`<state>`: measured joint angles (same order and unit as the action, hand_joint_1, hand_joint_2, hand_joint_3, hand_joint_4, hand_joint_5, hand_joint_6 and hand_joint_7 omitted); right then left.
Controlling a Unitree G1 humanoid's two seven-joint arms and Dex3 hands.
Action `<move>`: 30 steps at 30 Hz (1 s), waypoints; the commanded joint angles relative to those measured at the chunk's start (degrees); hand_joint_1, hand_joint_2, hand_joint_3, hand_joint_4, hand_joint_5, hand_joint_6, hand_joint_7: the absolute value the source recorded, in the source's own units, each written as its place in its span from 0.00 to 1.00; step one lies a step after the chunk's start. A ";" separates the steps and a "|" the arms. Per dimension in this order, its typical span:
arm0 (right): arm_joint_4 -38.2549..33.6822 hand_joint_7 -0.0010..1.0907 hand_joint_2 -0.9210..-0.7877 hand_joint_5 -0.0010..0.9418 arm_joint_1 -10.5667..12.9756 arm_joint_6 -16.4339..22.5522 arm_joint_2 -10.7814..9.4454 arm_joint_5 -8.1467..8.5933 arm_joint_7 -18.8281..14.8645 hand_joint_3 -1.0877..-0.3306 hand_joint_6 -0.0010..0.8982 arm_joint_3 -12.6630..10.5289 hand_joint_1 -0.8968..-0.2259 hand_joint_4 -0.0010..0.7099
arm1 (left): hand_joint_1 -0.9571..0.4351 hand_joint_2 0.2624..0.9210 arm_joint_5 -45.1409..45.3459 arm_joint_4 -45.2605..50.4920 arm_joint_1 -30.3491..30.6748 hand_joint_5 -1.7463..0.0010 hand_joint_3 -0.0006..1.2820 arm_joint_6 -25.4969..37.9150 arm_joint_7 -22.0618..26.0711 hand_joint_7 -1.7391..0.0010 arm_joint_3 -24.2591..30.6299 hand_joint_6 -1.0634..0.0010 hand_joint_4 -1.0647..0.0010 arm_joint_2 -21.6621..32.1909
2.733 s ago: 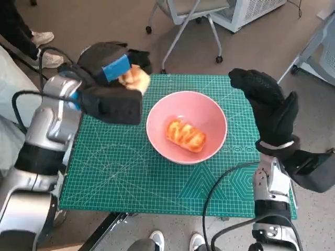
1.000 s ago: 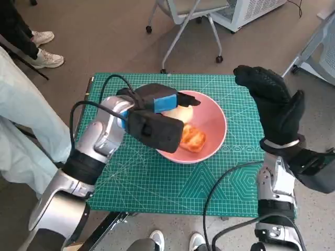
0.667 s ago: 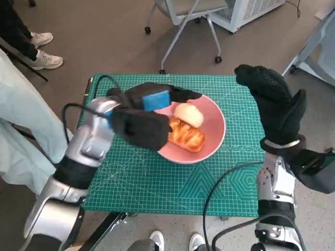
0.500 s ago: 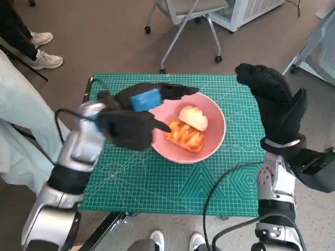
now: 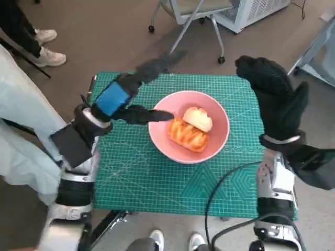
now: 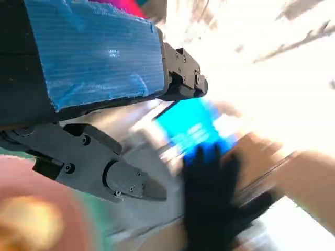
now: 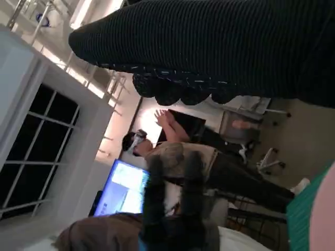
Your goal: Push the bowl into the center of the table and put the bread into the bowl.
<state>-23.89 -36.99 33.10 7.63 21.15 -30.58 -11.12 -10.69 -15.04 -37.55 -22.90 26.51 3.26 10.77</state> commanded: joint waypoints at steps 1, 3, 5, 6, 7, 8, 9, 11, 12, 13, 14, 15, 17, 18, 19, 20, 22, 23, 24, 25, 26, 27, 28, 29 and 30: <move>0.90 0.42 0.00 0.00 -0.37 -1.05 0.26 -0.82 0.88 0.45 0.06 0.60 0.35 0.25 | 0.20 1.00 -4.27 1.30 2.13 0.99 0.36 0.41 -1.79 0.69 1.51 0.96 0.81 -3.21; 1.21 0.43 0.00 0.00 -0.66 -1.14 0.49 -0.77 0.71 0.45 0.06 0.70 0.35 0.26 | 0.19 1.00 -4.72 1.56 2.29 0.99 0.38 -0.06 -1.59 0.68 1.48 0.98 0.81 -3.55; 1.40 0.43 0.00 0.00 -0.98 -1.14 0.77 -0.72 0.49 0.45 0.06 0.74 0.35 0.26 | 0.19 1.00 -5.15 1.64 2.34 0.99 0.39 -0.52 -1.07 0.69 1.46 0.99 0.82 -3.63; 1.43 0.43 0.00 0.00 -1.12 -1.12 0.88 -0.70 0.39 0.45 0.06 0.75 0.35 0.26 | 0.19 1.00 -5.37 1.68 2.37 1.00 0.39 -0.63 -0.81 0.70 1.49 0.99 0.83 -3.65; 1.55 0.43 0.00 0.00 -1.34 -1.17 1.01 -0.76 0.36 0.45 0.06 0.77 0.36 0.26 | 0.19 1.00 -5.88 1.80 2.37 1.00 0.39 -0.59 -0.36 0.70 1.54 1.00 0.84 -3.69; 1.59 0.43 0.00 0.01 -1.49 -1.21 1.13 -0.76 0.32 0.46 0.06 0.76 0.36 0.26 | 0.19 1.00 -6.21 1.83 2.34 1.00 0.39 -0.57 -0.07 0.71 1.56 1.00 0.85 -3.76; 1.82 0.43 0.00 0.01 -1.68 -1.38 1.29 -0.84 0.38 0.46 0.06 0.80 0.36 0.26 | 0.19 1.00 -6.88 2.03 2.36 1.00 0.39 -0.33 0.40 0.72 1.56 1.00 0.85 -3.84; 2.11 0.44 0.00 0.01 -1.98 -1.68 1.60 -0.90 0.48 0.47 0.07 0.82 0.35 0.26 | 0.18 1.00 -7.89 2.35 2.33 1.00 0.37 0.11 1.07 0.73 1.48 1.00 0.87 -4.01; 2.21 0.44 0.00 0.01 -2.09 -1.83 1.73 -0.91 0.53 0.47 0.07 0.83 0.35 0.26 | 0.18 1.00 -8.26 2.49 2.32 1.00 0.36 0.31 1.33 0.73 1.44 1.00 0.88 -4.08; 2.39 0.44 0.00 0.01 -2.19 -2.00 1.87 -0.90 0.54 0.47 0.07 0.84 0.34 0.26 | 0.18 1.00 -8.60 2.70 2.28 1.00 0.35 0.52 1.56 0.73 1.39 1.00 0.88 -4.14; 2.49 0.44 0.00 0.01 -2.25 -2.11 1.97 -0.87 0.53 0.48 0.07 0.85 0.33 0.27 | 0.18 1.00 -8.84 2.82 2.25 1.00 0.34 0.65 1.71 0.74 1.34 1.00 0.89 -4.17; 2.66 0.44 0.00 0.01 -2.26 -2.18 2.06 -0.78 0.39 0.48 0.08 0.86 0.32 0.27 | 0.18 1.00 -8.90 2.99 2.22 1.00 0.34 0.69 1.72 0.74 1.25 1.00 0.89 -4.22; 2.92 0.43 0.00 0.01 -2.22 -2.29 2.18 -0.63 0.15 0.49 0.08 0.85 0.32 0.27 | 0.17 1.00 -8.78 3.12 2.14 1.00 0.33 0.54 1.74 0.74 1.11 1.00 0.90 -4.33; 3.04 0.43 0.00 0.01 -2.18 -2.33 2.21 -0.57 0.06 0.49 0.08 0.85 0.32 0.27 | 0.17 1.00 -8.68 3.16 2.12 1.00 0.33 0.43 1.76 0.74 1.06 1.00 0.90 -4.37; 3.11 0.43 0.00 0.01 -2.12 -2.31 2.22 -0.54 -0.01 0.49 0.08 0.85 0.32 0.27 | 0.17 1.00 -8.59 3.10 2.07 1.00 0.33 0.16 1.86 0.75 1.01 1.00 0.90 -4.45; 3.12 0.43 0.00 0.01 -2.08 -2.29 2.24 -0.49 -0.08 0.50 0.08 0.84 0.32 0.27 | 0.17 1.00 -8.50 3.03 2.01 1.00 0.33 -0.04 1.91 0.75 0.97 1.00 0.90 -4.53; 3.05 0.43 0.00 0.01 -2.04 -2.17 2.29 -0.49 -0.17 0.50 0.09 0.79 0.32 0.27 | 0.17 1.00 -8.53 2.81 1.91 1.00 0.32 -0.45 2.11 0.75 0.91 1.00 0.90 -4.78; 3.07 0.42 0.00 0.01 -1.98 -2.16 2.32 -0.49 -0.18 0.50 0.09 0.77 0.33 0.27 | 0.16 1.00 -8.63 2.61 1.85 1.00 0.32 -0.65 2.28 0.75 0.92 1.00 0.90 -4.92; 3.07 0.42 0.00 0.01 -1.94 -2.14 2.34 -0.49 -0.19 0.50 0.09 0.75 0.33 0.27 | 0.16 1.00 -8.69 2.46 1.80 1.00 0.32 -0.79 2.41 0.75 0.94 1.00 0.90 -5.03; 3.03 0.42 0.00 0.01 -1.86 -2.09 2.35 -0.47 -0.23 0.50 0.09 0.72 0.33 0.27 | 0.16 1.00 -8.76 2.27 1.73 1.00 0.32 -0.94 2.60 0.75 0.96 1.00 0.90 -5.12; 2.99 0.42 0.00 0.01 -1.80 -2.04 2.36 -0.46 -0.26 0.50 0.09 0.70 0.33 0.27 | 0.17 1.00 -8.80 2.13 1.67 1.00 0.32 -1.05 2.72 0.75 0.98 1.00 0.91 -5.18; 3.03 0.42 0.00 0.01 -1.69 -1.98 2.33 -0.48 -0.27 0.50 0.09 0.72 0.33 0.27 | 0.17 1.00 -8.86 1.96 1.63 1.00 0.32 -1.19 2.87 0.75 0.98 1.00 0.91 -5.30; 3.07 0.42 0.00 0.01 -1.61 -1.94 2.32 -0.49 -0.28 0.50 0.09 0.72 0.33 0.27 | 0.17 1.00 -8.90 1.84 1.60 1.00 0.32 -1.31 2.98 0.75 1.00 1.00 0.91 -5.39; 3.12 0.42 0.00 0.01 -1.51 -1.86 2.30 -0.56 -0.26 0.49 0.09 0.75 0.33 0.27 | 0.17 1.00 -8.98 1.64 1.57 1.00 0.32 -1.47 3.18 0.75 1.01 1.00 0.92 -5.52; 3.14 0.42 0.00 0.00 -1.45 -1.80 2.29 -0.60 -0.24 0.49 0.09 0.76 0.33 0.27 | 0.17 1.00 -9.03 1.49 1.55 1.00 0.32 -1.59 3.33 0.75 1.02 1.00 0.92 -5.63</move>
<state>-20.79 -39.63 31.65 9.37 20.47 -30.27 -10.56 -19.00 -12.92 -35.51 -23.39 29.20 4.38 5.78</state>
